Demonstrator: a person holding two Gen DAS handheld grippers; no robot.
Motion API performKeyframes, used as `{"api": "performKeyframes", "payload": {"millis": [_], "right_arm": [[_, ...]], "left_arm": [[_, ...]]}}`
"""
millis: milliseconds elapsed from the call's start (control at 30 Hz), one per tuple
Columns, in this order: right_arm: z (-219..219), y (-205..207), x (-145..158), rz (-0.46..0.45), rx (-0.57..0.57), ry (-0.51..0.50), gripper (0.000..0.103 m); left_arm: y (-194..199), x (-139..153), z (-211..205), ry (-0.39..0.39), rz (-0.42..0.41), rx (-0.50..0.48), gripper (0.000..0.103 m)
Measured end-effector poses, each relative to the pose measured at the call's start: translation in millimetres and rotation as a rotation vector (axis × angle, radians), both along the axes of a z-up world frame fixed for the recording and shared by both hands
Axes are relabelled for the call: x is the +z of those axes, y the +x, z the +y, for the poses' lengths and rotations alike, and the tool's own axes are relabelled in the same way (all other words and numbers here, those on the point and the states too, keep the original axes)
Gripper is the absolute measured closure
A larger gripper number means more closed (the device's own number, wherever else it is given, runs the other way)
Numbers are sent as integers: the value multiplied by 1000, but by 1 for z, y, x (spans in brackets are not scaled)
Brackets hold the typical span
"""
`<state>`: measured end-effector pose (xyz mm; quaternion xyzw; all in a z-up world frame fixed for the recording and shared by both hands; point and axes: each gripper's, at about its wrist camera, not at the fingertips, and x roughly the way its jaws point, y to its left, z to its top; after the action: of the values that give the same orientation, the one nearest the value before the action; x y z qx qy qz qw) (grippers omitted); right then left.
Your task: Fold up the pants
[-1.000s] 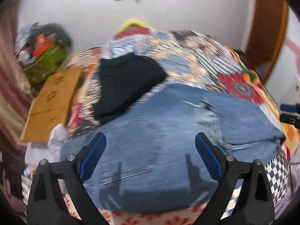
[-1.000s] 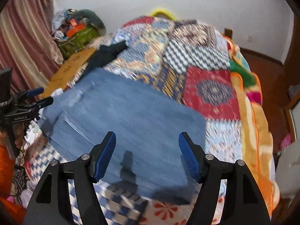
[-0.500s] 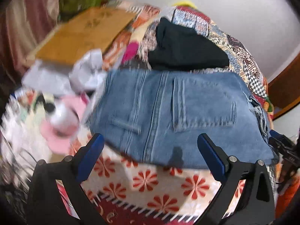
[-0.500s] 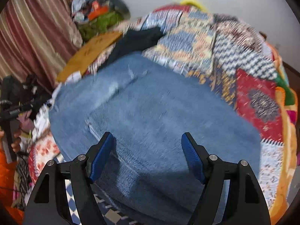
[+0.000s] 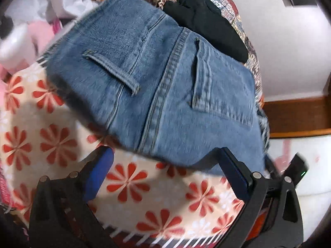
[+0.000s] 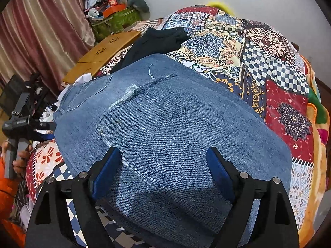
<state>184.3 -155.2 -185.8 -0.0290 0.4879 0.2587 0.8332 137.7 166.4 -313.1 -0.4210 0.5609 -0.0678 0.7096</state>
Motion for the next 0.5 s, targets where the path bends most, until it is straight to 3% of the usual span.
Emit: {"api": "performKeyframes", "payload": {"millis": [167,233,367,467,500], "right_arm": [[-2,0,0,8,0,14,18],[-2,1,-1,10,-1,20,18],[-3,2,-1,14,-2,32,18],[-5,2,-1,16,-3,42,18],[-5,3,-1,16,-4,45,18]], "left_arm": [[27,-22,23,-128,48,82,1],[34,-24,27,-137,50,116,1],[45,-21,24,-81,32,112,5],[52,-13,19,18,17,105,26],[55,-10,18,63,17,106,43]]}}
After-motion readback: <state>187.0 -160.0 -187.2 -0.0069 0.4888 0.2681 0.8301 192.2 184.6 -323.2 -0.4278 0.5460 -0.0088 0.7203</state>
